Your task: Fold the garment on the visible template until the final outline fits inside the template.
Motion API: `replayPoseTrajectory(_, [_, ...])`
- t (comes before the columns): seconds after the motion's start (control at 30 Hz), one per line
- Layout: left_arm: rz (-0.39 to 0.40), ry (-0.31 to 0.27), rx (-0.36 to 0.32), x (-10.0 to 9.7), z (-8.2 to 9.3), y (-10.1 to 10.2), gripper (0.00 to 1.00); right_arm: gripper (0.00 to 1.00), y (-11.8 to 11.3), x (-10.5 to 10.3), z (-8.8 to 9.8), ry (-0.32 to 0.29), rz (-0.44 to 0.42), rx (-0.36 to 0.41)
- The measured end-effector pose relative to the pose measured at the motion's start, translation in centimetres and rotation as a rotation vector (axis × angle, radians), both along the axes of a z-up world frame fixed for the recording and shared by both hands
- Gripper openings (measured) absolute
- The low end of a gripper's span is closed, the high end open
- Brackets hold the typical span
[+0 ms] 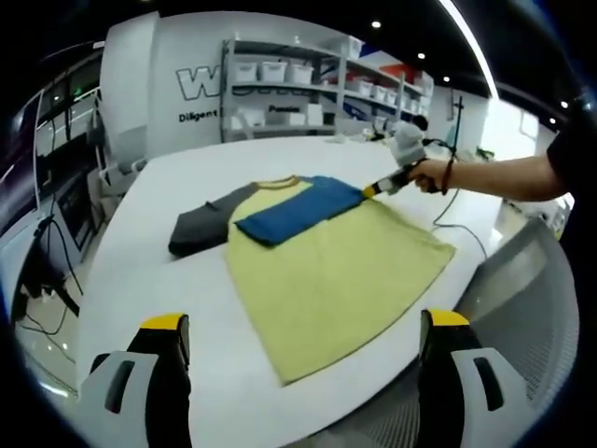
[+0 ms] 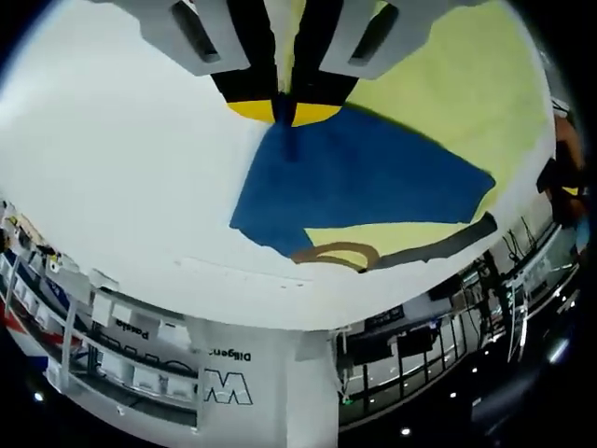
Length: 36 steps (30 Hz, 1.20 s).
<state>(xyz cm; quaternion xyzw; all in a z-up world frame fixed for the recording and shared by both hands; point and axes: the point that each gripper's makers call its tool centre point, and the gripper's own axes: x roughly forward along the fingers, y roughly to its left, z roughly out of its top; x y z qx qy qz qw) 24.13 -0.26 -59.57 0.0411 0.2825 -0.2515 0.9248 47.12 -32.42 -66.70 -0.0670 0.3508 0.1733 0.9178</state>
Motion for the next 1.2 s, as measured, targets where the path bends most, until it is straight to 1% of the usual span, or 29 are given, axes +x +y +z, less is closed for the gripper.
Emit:
replayPoseTrajectory(0.17, [0.007, 0.004, 0.003, 0.1, -0.2, 0.3, 0.99, 0.0, -1.4, 0.0, 0.0, 0.004, 0.011, -0.03])
replayPoseTrajectory(0.5, [0.007, 0.008, 0.004, 0.3, -0.2, 0.3, 0.98, 0.0, -5.4, 0.2, 0.0, 0.012, 0.003, -0.09])
replayPoseTrajectory(0.73, [0.001, 0.016, 0.008, 0.5, -0.4, 0.1, 0.98, 0.0, -7.6, 0.2, -0.1, 0.018, -0.019, -0.117])
replayPoseTrajectory(0.9, [0.014, 0.009, -0.013, 0.8, -0.2, 0.1, 0.97, 0.0, -8.6, 0.1, -0.2, 0.025, -0.018, -0.158])
replayPoseTrajectory(0.97, [0.013, 0.012, -0.003, 0.8, -0.2, 0.2, 0.97, 0.0, -8.9, 0.1, -0.3, 0.026, -0.021, -0.16])
replayPoseTrajectory(1.07, [0.01, 0.016, -0.001, 0.9, -0.2, 0.1, 0.97, 0.0, -9.1, 0.0, -0.6, 0.028, -0.038, -0.141])
replayPoseTrajectory(1.13, [0.009, 0.015, -0.001, 1.0, -0.2, 0.1, 0.97, 0.0, -9.0, 0.0, -0.5, 0.02, -0.064, -0.118])
replayPoseTrajectory(1.17, [0.011, 0.015, -0.001, 1.0, -0.1, 0.1, 0.97, 0.02, -9.0, 0.1, -0.3, 0.007, -0.077, -0.099])
replayPoseTrajectory(1.2, [0.015, 0.015, -0.002, 1.1, -0.1, 0.2, 0.97, 0.04, -8.8, 0.3, 0.0, -0.011, -0.093, -0.064])
